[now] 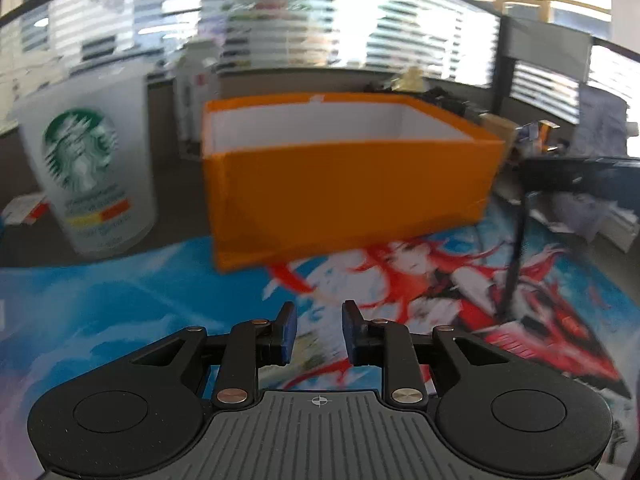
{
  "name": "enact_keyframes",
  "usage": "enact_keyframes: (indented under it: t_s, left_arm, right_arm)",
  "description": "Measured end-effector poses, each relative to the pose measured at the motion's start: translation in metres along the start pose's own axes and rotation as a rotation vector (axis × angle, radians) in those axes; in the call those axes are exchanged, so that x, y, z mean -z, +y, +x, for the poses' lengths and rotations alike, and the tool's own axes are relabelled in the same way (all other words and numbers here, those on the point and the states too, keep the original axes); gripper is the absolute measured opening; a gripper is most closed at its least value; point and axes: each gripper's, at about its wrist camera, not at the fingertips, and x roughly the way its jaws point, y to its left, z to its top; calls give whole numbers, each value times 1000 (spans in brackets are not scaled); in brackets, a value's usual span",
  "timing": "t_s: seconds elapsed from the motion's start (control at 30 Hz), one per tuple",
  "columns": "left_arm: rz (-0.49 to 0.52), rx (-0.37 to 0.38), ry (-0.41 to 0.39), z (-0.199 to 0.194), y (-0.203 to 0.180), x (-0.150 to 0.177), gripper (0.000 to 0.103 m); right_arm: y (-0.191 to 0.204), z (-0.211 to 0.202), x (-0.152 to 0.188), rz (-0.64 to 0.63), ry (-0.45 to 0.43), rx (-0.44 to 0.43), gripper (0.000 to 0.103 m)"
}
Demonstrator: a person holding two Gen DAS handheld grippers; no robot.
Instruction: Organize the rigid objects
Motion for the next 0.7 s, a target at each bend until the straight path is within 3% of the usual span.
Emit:
enact_keyframes:
  t_s: [0.07, 0.13, 0.27, 0.4, 0.5, 0.7]
  left_arm:
    - [-8, -17, 9, 1, 4, 5, 36]
    - [-21, -28, -1, 0, 5, 9, 55]
    - [13, -38, -27, -1, 0, 11, 81]
    - [25, -67, -6, 9, -5, 13, 84]
    - [-35, -97, 23, 19, 0, 18, 86]
    - [-151, -138, 2, 12, 4, 22, 91]
  right_arm:
    - [-1, 3, 0, 7, 4, 1, 14]
    - [-2, 6, 0, 14, 9, -1, 14]
    - [-1, 8, 1, 13, 19, -4, 14]
    - [0, 9, 2, 14, 16, -5, 14]
    - [0, 8, 2, 16, 13, -5, 14]
    - [-3, 8, 4, 27, 13, -11, 14]
